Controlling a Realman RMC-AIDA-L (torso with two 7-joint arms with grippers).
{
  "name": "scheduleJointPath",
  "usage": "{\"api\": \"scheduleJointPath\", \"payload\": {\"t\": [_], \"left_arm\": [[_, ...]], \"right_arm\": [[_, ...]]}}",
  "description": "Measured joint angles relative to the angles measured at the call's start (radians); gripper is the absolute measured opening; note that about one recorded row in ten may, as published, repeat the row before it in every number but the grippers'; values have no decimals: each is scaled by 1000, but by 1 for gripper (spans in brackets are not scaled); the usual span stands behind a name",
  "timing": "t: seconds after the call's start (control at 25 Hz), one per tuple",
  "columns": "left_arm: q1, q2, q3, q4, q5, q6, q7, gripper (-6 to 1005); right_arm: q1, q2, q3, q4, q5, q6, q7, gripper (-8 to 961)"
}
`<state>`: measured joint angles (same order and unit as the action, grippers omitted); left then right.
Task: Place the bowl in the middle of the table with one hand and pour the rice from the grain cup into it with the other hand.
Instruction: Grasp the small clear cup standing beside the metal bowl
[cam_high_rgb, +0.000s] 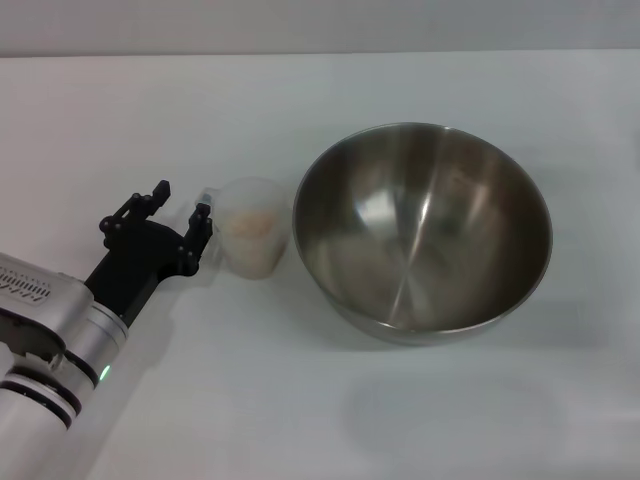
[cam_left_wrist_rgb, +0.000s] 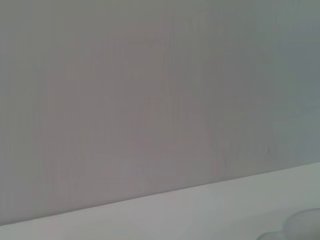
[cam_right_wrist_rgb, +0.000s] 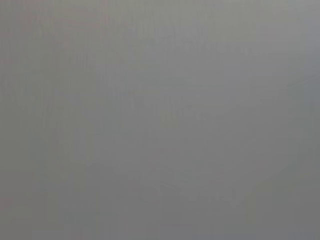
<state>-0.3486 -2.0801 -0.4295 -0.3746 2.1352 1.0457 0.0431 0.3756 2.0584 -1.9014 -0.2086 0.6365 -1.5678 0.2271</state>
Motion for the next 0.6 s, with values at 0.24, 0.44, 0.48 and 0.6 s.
{"api": "scheduleJointPath", "payload": {"t": [0.24, 0.44, 0.48, 0.6], "left_arm": [[-3, 0, 5, 0, 1, -1, -2, 471], [-1, 0, 0, -16, 0, 2, -1, 218], [0, 0, -1, -17, 0, 6, -1, 145], [2, 0, -2, -20, 0, 14, -1, 84]], "right_arm": [[-2, 0, 1, 0, 0, 0, 0, 491], [-3, 0, 0, -1, 0, -1, 0, 491], [-3, 0, 0, -1, 0, -1, 0, 491], [-3, 0, -1, -1, 0, -2, 0, 491]]}}
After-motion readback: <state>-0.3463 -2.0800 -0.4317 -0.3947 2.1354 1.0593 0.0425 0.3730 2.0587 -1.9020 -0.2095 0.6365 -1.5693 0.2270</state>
